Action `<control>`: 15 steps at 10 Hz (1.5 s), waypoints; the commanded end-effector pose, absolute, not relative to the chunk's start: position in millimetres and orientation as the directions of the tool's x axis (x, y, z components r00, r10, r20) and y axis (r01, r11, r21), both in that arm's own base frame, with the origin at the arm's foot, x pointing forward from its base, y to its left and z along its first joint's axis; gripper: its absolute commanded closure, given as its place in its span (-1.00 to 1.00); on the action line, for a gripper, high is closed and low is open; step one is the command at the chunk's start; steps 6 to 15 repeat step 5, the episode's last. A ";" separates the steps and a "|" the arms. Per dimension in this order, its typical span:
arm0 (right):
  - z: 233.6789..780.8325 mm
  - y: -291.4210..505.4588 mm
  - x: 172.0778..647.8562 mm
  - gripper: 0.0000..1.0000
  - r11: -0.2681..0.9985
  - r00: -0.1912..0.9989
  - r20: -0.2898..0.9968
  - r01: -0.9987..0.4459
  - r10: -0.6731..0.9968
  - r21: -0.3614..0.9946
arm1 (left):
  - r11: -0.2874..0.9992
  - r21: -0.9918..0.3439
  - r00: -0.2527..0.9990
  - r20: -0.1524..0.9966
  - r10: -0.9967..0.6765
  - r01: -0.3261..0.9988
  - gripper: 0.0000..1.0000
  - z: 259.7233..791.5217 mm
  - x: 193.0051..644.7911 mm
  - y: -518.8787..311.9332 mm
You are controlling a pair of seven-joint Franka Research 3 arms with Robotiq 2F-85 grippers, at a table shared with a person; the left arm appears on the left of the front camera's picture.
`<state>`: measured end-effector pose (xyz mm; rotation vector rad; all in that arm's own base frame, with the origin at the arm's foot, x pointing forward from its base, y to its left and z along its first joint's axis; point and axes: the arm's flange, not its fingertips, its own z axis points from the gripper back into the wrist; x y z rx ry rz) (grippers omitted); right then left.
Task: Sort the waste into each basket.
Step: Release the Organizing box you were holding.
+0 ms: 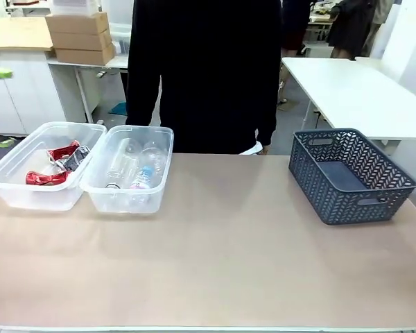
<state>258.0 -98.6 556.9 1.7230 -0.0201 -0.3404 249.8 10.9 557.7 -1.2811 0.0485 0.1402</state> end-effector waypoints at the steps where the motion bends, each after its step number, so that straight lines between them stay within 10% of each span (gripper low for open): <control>1: 558.0 -97.7 255.9 -1.00 -0.181 0.966 -0.182 0.149 -0.183 0.972 | 0.313 -0.947 0.996 -0.060 0.062 -0.077 -1.00 565.2 245.6 3.1; 15: 558.0 -97.7 255.9 -1.00 -0.181 0.966 -0.182 0.149 -0.183 0.972 | 0.313 -0.947 0.996 -0.060 0.062 -0.077 -1.00 565.2 245.6 3.1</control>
